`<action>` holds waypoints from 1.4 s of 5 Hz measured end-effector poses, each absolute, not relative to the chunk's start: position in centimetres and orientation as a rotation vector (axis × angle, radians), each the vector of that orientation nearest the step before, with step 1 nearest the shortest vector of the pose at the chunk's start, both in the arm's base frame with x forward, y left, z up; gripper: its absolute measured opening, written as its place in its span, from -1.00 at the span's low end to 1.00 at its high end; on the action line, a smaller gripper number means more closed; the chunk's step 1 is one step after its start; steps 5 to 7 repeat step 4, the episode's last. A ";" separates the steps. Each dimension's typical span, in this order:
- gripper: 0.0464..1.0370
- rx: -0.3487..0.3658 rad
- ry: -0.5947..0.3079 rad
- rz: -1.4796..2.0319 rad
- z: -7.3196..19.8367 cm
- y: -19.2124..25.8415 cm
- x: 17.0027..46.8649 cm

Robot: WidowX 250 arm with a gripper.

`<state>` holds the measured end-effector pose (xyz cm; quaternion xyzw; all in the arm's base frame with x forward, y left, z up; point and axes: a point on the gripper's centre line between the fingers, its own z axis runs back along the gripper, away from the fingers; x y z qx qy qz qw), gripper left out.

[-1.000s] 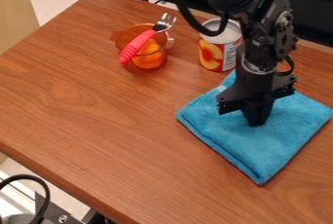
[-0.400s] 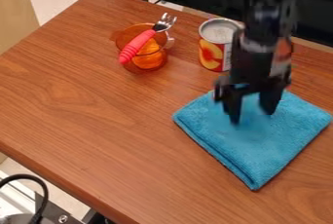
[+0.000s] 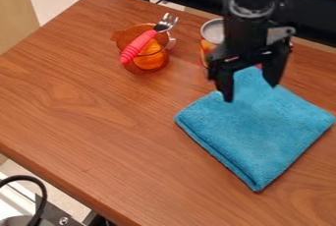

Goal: Move the blue cloth from the bottom of the table to the middle of the table.

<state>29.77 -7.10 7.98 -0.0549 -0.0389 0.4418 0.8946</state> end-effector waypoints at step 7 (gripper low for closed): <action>0.93 0.227 -0.088 0.627 5.9 4.9 25.1</action>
